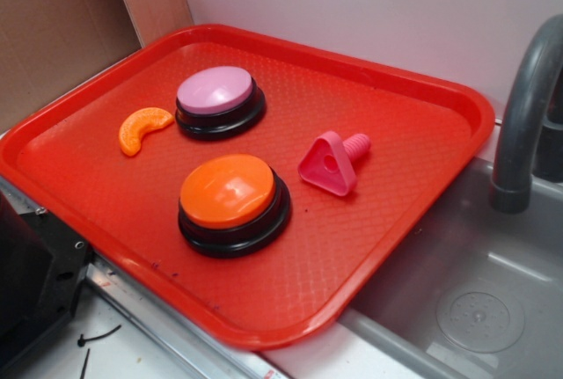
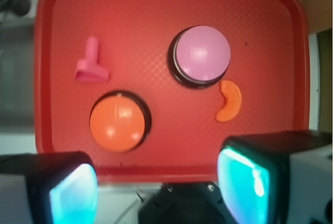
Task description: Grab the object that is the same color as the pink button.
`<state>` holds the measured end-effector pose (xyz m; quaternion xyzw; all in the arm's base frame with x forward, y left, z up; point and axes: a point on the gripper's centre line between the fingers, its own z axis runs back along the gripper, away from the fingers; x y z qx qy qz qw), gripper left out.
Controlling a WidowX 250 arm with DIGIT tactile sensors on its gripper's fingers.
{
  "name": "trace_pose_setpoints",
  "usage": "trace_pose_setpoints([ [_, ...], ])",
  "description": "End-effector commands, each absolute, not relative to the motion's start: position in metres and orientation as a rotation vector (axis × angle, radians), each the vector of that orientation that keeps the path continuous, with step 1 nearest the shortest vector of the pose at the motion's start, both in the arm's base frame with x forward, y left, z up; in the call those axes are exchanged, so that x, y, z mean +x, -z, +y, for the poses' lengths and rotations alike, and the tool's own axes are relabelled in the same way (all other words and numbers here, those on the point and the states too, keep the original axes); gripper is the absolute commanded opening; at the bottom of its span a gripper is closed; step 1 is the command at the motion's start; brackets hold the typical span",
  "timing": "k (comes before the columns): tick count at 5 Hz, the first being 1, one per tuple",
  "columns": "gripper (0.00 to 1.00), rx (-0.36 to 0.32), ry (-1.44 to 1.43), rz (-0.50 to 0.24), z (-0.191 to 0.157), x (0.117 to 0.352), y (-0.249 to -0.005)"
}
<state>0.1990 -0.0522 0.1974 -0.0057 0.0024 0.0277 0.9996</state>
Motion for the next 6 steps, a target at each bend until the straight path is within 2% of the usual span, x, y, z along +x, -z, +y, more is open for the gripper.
trace_pose_setpoints([
  [1, 1.00, -0.008, -0.156, -0.107, -0.103, 0.262, -0.173],
  [2, 1.00, -0.031, -0.179, -0.082, -0.117, 0.282, -0.143],
  [4, 1.00, 0.030, -0.159, -0.032, -0.124, 0.304, -0.092],
  [6, 1.00, 0.038, -0.157, 0.030, -0.122, 0.293, -0.059],
])
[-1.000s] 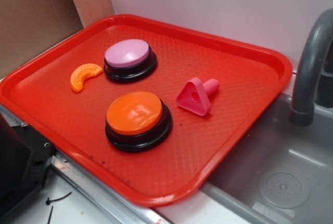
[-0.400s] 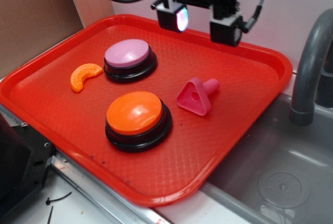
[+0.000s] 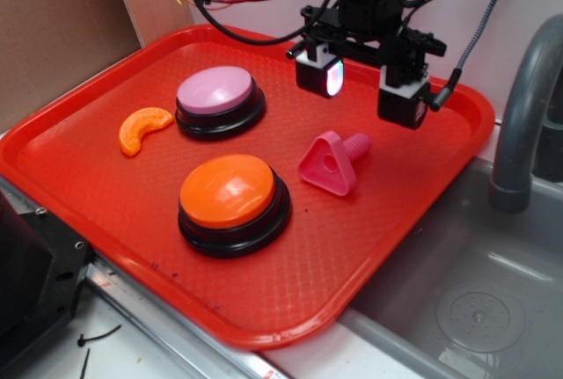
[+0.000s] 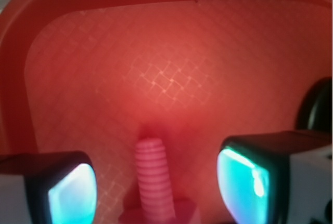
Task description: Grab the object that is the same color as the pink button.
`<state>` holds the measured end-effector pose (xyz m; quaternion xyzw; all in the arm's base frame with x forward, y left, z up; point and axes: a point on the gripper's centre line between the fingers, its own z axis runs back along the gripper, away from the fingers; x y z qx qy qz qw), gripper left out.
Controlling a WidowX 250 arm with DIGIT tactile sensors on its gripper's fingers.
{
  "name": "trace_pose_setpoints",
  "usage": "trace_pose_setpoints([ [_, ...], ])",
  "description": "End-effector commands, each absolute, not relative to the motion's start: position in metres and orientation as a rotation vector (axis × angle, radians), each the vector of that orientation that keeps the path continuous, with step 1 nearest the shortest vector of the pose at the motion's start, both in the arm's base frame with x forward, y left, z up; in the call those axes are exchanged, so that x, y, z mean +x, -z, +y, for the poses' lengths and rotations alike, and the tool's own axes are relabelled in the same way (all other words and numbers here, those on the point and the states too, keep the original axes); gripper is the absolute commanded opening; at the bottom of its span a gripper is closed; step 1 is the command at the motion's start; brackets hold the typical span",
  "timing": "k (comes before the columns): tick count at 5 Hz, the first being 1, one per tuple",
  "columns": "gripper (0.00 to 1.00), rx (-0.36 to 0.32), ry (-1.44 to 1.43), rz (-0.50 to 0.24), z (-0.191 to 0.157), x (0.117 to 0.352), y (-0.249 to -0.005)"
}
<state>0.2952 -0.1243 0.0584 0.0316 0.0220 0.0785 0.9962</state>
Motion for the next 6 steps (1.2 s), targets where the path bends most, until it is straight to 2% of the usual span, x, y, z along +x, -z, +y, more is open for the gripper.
trace_pose_setpoints([
  [1, 1.00, 0.036, -0.153, 0.053, -0.120, 0.287, -0.051],
  [3, 1.00, 0.014, -0.143, 0.086, -0.117, 0.274, -0.028],
  [4, 0.00, 0.006, -0.133, 0.077, -0.115, 0.270, -0.029],
  [5, 0.00, -0.015, -0.107, 0.077, -0.112, 0.270, -0.035],
  [6, 0.00, -0.025, -0.067, 0.077, -0.108, 0.272, -0.051],
])
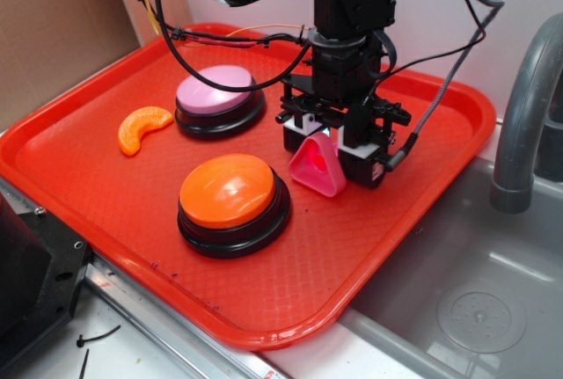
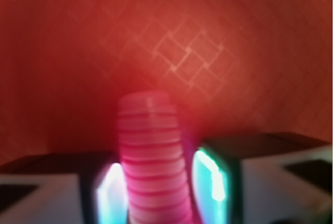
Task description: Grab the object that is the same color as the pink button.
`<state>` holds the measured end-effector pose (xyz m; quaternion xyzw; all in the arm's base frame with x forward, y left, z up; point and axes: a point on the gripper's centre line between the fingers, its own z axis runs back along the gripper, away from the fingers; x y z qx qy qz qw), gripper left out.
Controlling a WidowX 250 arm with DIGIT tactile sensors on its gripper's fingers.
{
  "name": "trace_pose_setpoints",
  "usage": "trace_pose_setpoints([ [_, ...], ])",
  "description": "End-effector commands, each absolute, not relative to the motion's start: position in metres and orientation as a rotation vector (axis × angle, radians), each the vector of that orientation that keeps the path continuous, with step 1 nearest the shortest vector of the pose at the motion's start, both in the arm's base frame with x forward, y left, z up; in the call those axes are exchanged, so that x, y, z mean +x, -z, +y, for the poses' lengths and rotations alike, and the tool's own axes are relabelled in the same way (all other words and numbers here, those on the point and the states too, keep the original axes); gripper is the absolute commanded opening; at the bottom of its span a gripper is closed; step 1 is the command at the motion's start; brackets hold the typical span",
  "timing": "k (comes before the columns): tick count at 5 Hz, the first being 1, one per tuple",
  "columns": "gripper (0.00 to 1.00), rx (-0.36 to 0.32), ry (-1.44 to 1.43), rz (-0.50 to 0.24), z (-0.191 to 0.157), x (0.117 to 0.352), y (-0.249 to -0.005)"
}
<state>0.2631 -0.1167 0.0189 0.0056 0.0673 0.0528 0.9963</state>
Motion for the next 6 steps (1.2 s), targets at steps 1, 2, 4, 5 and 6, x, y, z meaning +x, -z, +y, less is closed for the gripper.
trace_pose_setpoints([
  [1, 0.00, -0.029, 0.004, 0.062, -0.099, 0.280, -0.094],
  [2, 0.00, 0.019, 0.039, 0.019, -0.089, 0.282, -0.145],
  [4, 0.00, 0.026, -0.040, -0.096, -0.073, 0.263, -0.218],
  [5, 0.00, 0.019, -0.101, -0.121, -0.062, 0.254, -0.227],
  [6, 0.00, -0.001, -0.108, -0.083, -0.059, 0.253, -0.213],
])
